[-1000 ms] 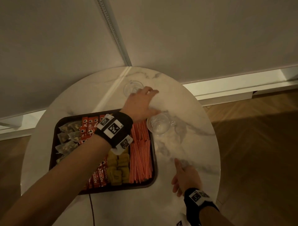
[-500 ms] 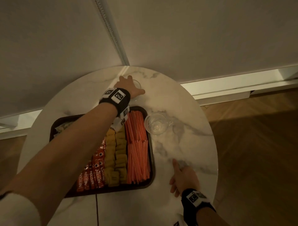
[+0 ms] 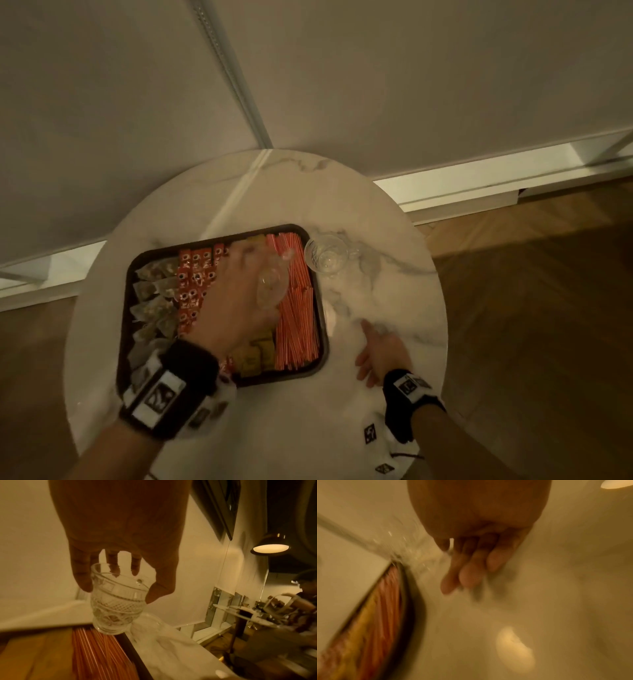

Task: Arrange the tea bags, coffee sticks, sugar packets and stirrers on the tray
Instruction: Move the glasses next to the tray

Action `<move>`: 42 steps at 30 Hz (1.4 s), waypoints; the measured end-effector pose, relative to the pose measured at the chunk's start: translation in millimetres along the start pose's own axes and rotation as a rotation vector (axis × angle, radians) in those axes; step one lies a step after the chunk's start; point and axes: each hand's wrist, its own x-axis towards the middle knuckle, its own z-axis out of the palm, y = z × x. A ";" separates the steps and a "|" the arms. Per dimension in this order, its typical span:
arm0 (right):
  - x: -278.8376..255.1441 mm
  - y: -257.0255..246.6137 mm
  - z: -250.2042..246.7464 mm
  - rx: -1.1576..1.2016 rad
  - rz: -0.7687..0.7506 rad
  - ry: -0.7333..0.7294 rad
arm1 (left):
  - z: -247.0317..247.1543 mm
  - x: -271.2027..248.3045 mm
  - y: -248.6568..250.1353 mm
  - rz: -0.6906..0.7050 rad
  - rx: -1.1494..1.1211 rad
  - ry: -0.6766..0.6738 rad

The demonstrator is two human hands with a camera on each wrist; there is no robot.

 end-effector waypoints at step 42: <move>23.7 -58.4 -21.6 0.010 -0.371 -0.157 | 156.3 -164.2 -39.0 -0.104 -0.392 -0.322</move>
